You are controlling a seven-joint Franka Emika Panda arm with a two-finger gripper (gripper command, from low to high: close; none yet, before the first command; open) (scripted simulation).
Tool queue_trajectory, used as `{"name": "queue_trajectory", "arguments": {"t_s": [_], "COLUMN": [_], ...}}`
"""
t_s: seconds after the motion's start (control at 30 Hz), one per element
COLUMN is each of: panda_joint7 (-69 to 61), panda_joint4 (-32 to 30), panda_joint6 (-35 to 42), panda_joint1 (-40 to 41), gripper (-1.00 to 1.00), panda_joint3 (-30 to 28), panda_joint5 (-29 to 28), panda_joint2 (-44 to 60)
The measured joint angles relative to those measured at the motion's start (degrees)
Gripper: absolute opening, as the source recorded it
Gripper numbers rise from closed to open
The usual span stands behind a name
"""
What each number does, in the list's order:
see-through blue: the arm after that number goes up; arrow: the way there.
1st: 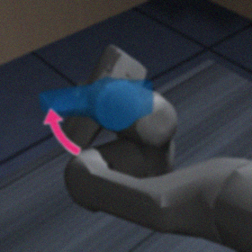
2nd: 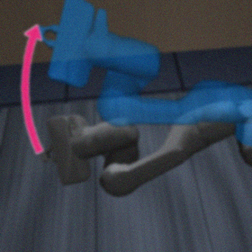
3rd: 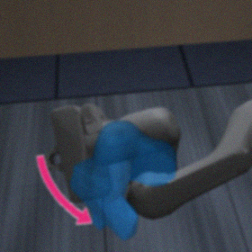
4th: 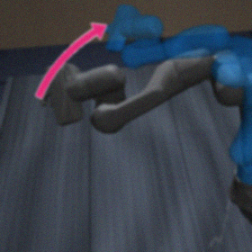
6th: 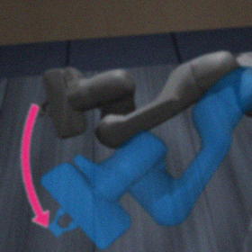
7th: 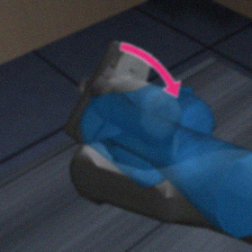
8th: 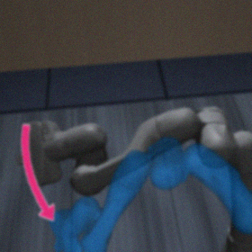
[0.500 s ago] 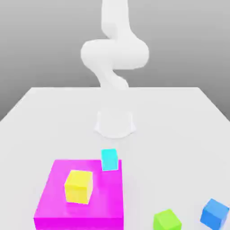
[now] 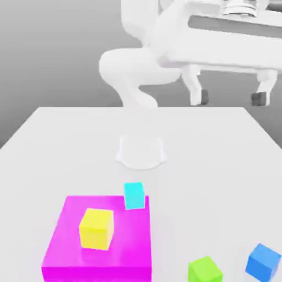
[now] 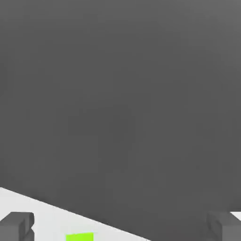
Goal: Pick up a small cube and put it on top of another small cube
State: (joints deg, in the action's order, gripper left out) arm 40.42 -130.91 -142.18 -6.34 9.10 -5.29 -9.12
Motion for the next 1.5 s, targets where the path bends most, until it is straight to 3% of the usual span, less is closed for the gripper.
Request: {"name": "queue_trajectory", "arguments": {"t_s": [0.47,0.6,0.63,0.83,1.03,1.33,1.4,1.5], "panda_joint7": [-3.61,-1.96,-1.5,-1.22,-3.52,1.27,2.22,2.86], "panda_joint4": [0.75,2.3,2.68,2.87,0.39,-7.89,-9.86,-12.42], "panda_joint6": [-8.27,-13.81,-15.05,-15.66,-8.6,0.84,3.08,3.7], "panda_joint1": [-7.71,-10.14,-10.63,-10.78,-7.77,7.04,13.26,15.62], "gripper": [0.0,0.0,-1.0,-1.0,-1.0,-1.0,-1.0,-1.0], "panda_joint3": [4.5,2.23,1.63,1.41,3.66,-7.9,-9.56,-10.96], "panda_joint5": [-5.08,-7.92,-8.58,-8.98,-5.07,0.68,2.42,4.88], "panda_joint2": [29.13,37.45,39.12,39.97,30.35,11.98,7.61,4.3]}}
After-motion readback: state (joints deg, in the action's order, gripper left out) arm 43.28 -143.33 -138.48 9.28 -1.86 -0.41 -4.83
